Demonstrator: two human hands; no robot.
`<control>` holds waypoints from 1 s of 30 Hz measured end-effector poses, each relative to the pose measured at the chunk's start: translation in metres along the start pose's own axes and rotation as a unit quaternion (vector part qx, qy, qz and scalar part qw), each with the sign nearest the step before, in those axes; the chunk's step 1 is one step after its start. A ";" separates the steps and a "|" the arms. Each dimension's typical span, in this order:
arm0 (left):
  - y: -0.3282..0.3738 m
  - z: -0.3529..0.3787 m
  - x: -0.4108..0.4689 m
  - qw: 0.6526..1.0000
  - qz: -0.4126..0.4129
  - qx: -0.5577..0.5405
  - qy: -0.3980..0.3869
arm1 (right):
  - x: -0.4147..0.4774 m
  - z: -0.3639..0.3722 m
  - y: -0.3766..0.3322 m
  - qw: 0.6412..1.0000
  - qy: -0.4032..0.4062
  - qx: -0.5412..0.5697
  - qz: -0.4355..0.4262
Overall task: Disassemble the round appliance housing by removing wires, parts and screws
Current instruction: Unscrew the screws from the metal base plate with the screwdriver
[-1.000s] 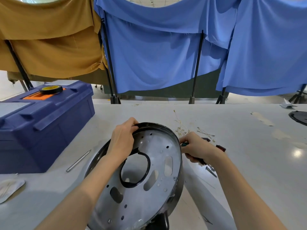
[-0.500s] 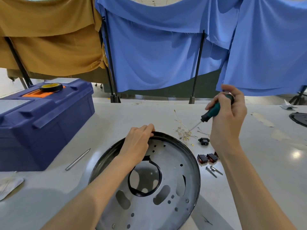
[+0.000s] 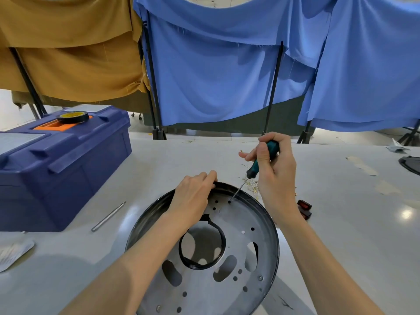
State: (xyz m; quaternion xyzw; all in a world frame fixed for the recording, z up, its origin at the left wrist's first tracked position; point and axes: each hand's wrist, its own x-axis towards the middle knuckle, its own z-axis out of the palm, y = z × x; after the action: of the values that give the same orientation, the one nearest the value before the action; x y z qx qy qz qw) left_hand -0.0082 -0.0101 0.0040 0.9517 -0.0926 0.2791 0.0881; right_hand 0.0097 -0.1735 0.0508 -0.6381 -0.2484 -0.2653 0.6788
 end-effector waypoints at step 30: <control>0.005 0.004 0.004 0.997 0.020 0.046 -0.066 | 0.010 -0.014 -0.020 0.959 -0.185 -0.211 0.037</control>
State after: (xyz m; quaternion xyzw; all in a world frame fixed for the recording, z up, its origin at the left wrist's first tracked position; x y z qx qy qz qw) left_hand -0.0042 -0.0165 0.0036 0.9690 -0.1049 0.2214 0.0326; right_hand 0.0035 -0.1891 0.0719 -0.8138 -0.2838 -0.1636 0.4801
